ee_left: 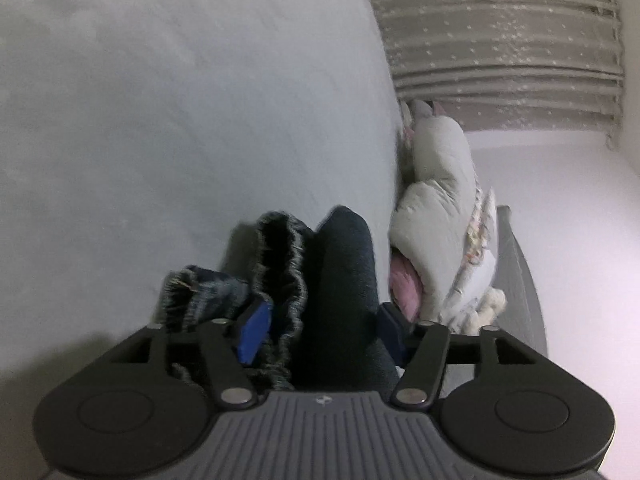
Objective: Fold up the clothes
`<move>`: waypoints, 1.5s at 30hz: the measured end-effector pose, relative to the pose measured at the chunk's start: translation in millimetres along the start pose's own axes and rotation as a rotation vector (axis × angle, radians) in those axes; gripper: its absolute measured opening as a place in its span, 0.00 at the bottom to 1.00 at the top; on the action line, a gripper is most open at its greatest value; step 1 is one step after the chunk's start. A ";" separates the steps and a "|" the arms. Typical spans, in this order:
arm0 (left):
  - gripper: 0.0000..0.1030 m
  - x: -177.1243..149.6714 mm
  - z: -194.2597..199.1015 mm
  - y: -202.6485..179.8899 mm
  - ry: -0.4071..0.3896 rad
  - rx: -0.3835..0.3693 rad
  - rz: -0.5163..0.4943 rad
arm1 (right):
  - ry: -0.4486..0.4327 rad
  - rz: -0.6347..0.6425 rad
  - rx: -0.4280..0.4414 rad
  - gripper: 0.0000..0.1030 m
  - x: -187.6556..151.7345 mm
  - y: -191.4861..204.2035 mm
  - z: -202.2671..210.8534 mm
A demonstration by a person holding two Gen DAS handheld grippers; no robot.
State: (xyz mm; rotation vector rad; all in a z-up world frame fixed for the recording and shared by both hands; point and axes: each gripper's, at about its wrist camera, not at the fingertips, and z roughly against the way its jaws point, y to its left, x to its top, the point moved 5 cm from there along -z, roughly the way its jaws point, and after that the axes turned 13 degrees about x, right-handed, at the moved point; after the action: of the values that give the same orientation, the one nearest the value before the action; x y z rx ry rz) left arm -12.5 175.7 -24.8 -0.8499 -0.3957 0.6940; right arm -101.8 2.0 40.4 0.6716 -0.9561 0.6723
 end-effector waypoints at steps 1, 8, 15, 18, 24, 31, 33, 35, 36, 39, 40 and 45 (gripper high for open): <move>0.63 1.4 -0.2 1.7 -0.009 0.008 0.010 | -0.006 -0.019 0.005 0.44 -0.3 -2.0 1.6; 0.77 -11.1 -26.6 -7.2 0.055 -0.031 -0.013 | -0.059 -0.172 0.048 0.44 -2.9 -11.3 15.2; 0.74 -8.8 -36.0 -10.7 0.060 -0.039 0.003 | -0.164 -0.453 0.079 0.38 -12.6 -49.6 41.9; 0.57 -11.0 -36.2 -14.9 0.041 -0.041 -0.013 | -0.197 -0.531 0.084 0.36 -15.4 -66.2 49.8; 0.44 -9.4 -34.2 -5.3 0.033 -0.037 0.018 | -0.221 -0.572 0.077 0.31 -17.2 -78.5 59.4; 0.15 -11.1 -38.3 -15.4 0.003 0.050 -0.073 | -0.221 -0.480 0.040 0.28 -16.2 -63.2 64.5; 0.13 -14.6 -36.9 -24.0 -0.008 0.053 -0.119 | -0.214 -0.459 0.037 0.27 -15.4 -59.4 62.2; 0.12 -17.4 -33.6 -31.0 -0.014 0.037 -0.139 | -0.200 -0.402 0.035 0.26 -10.3 -50.5 65.0; 0.12 -18.0 -32.3 -30.6 -0.015 0.035 -0.139 | -0.193 -0.370 0.034 0.26 -6.8 -45.9 67.1; 0.12 -28.7 -10.7 -37.6 0.000 -0.038 -0.163 | -0.172 -0.279 0.041 0.26 4.6 -30.2 74.6; 0.12 -35.8 1.8 -39.1 0.007 -0.054 -0.198 | -0.152 -0.222 0.053 0.26 9.9 -18.8 82.7; 0.12 -55.5 27.6 -12.4 0.040 -0.019 -0.268 | -0.027 -0.039 0.090 0.26 14.3 21.8 96.2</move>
State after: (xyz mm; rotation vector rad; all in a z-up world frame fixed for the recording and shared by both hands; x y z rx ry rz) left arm -63.2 146.4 -0.9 -0.8091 -0.4703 0.4255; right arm -160.4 -54.9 97.6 0.7782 -0.9395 0.6762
